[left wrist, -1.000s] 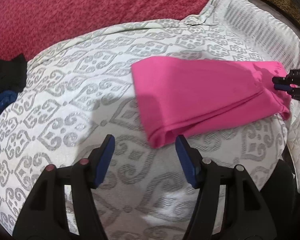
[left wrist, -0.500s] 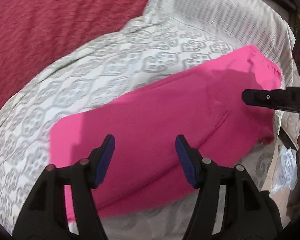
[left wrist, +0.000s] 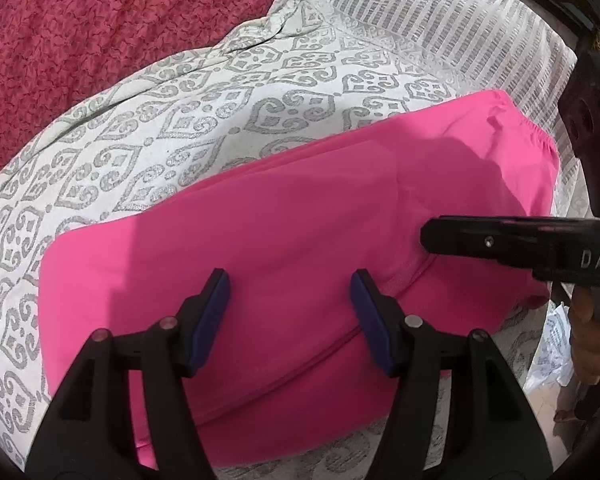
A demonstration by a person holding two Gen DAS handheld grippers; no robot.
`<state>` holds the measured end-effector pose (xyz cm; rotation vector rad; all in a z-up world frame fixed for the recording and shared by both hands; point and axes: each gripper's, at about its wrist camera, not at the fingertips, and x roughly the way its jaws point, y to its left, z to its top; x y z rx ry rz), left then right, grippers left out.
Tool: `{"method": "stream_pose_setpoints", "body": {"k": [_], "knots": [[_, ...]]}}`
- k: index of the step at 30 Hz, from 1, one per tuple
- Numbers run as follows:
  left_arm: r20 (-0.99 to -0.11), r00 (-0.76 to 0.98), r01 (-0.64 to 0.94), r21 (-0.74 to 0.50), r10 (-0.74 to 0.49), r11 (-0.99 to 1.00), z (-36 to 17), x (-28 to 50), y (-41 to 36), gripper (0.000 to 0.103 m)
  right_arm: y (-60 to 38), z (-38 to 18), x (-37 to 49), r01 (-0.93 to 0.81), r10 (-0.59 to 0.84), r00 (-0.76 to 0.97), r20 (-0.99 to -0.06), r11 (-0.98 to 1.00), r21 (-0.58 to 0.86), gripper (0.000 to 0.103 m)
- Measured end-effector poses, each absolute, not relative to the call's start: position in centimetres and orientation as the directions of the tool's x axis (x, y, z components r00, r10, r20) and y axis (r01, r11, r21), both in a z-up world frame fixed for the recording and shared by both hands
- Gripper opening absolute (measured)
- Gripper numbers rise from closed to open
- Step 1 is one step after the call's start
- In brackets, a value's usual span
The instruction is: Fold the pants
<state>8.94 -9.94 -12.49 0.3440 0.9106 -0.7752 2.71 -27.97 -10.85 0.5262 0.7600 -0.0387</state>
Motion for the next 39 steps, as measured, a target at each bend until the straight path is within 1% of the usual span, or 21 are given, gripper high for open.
{"method": "stream_pose_setpoints", "body": {"k": [2, 3, 4, 5, 9, 12, 15, 16, 18, 20, 24, 25, 27, 28, 30, 31, 33, 35, 39], "knots": [[-0.806, 0.377, 0.728, -0.046, -0.456, 0.684, -12.5, 8.9, -10.0, 0.064, -28.0, -10.9, 2.9, 0.216, 0.16, 0.732, -0.662, 0.867, 0.449, 0.028], [-0.806, 0.376, 0.727, -0.049, -0.458, 0.684, -12.6, 9.0, -10.0, 0.064, -27.9, -10.9, 3.2, 0.22, 0.157, 0.732, -0.663, 0.867, 0.448, 0.027], [-0.805, 0.373, 0.726, -0.057, -0.461, 0.686, -12.6, 9.0, -9.9, 0.064, -28.0, -10.9, 3.5, 0.226, 0.154, 0.729, -0.667, 0.865, 0.447, 0.023], [-0.805, 0.369, 0.724, -0.063, -0.464, 0.687, -12.6, 9.1, -9.9, 0.064, -28.1, -10.9, 3.7, 0.232, 0.151, 0.725, -0.672, 0.865, 0.445, 0.004], [-0.803, 0.363, 0.724, -0.076, -0.472, 0.686, -12.6, 9.2, -9.8, 0.065, -27.7, -9.4, 2.8, 0.219, 0.155, 0.749, -0.644, 0.86, 0.462, 0.003], [-0.805, 0.358, 0.723, -0.082, -0.474, 0.686, -12.7, 9.2, -9.9, 0.065, -28.0, -9.5, 2.1, 0.26, 0.14, 0.719, -0.68, 0.854, 0.451, 0.004], [-0.804, 0.369, 0.725, -0.065, -0.467, 0.686, -12.7, 9.0, -10.0, 0.065, -28.7, -10.6, 2.4, 0.317, 0.095, 0.68, -0.727, 0.856, 0.408, 0.009], [-0.805, 0.368, 0.723, -0.066, -0.465, 0.687, -12.7, 9.0, -10.0, 0.065, -29.5, -10.8, 2.0, 0.32, 0.123, 0.695, -0.708, 0.829, 0.458, 0.01], [-0.809, 0.364, 0.722, -0.069, -0.463, 0.689, -12.7, 9.1, -10.1, 0.065, -30.8, -10.4, 1.0, 0.337, 0.136, 0.72, -0.681, 0.79, 0.513, 0.017], [-0.813, 0.36, 0.72, -0.071, -0.459, 0.69, -12.6, 9.2, -10.2, 0.065, -32.1, -9.6, -0.4, 0.366, 0.081, 0.744, -0.663, 0.781, 0.505, 0.018], [-0.803, 0.328, 0.738, -0.111, -0.497, 0.665, -11.7, 8.9, -11.1, 0.065, -36.0, -8.3, -4.8, 0.457, -0.041, 0.771, -0.635, 0.73, 0.508, 0.029], [-0.801, 0.334, 0.745, -0.099, -0.498, 0.659, -11.5, 8.7, -11.7, 0.065, -36.9, -8.2, -5.8, 0.483, -0.067, 0.769, -0.635, 0.712, 0.509, 0.031], [-0.796, 0.351, 0.761, -0.064, -0.493, 0.646, -11.2, 8.3, -12.9, 0.065, -38.8, -8.0, -8.2, 0.545, -0.138, 0.761, -0.634, 0.666, 0.509, 0.038], [-0.793, 0.356, 0.779, -0.04, -0.493, 0.626, -11.4, 8.1, -13.9, 0.065, -39.6, -8.0, -9.2, 0.568, -0.165, 0.758, -0.631, 0.642, 0.514, 0.04], [-0.812, 0.372, 0.789, 0.02, -0.451, 0.614, -12.6, 8.0, -15.3, 0.065, -41.4, -8.2, -11.3, 0.608, -0.205, 0.753, -0.626, 0.581, 0.542, 0.043], [-0.798, 0.385, 0.782, 0.016, -0.463, 0.623, -12.5, 8.0, -15.3, 0.065, -42.0, -8.2, -11.8, 0.623, -0.216, 0.748, -0.627, 0.553, 0.552, 0.045], [-0.813, 0.359, 0.77, -0.02, -0.459, 0.637, -12.1, 8.4, -15.2, 0.064, -43.2, -8.4, -12.8, 0.644, -0.236, 0.742, -0.627, 0.509, 0.571, 0.051], [-0.816, 0.337, 0.767, -0.051, -0.469, 0.639, -11.7, 8.5, -14.9, 0.064, -44.6, -8.6, -13.4, 0.655, -0.25, 0.741, -0.623, 0.476, 0.587, 0.055], [-0.805, 0.328, 0.779, -0.066, -0.495, 0.623, -10.5, 7.4, -14.3, 0.064, -46.5, -9.1, -13.0, 0.644, -0.244, 0.757, -0.606, 0.435, 0.63, 0.057]]}}
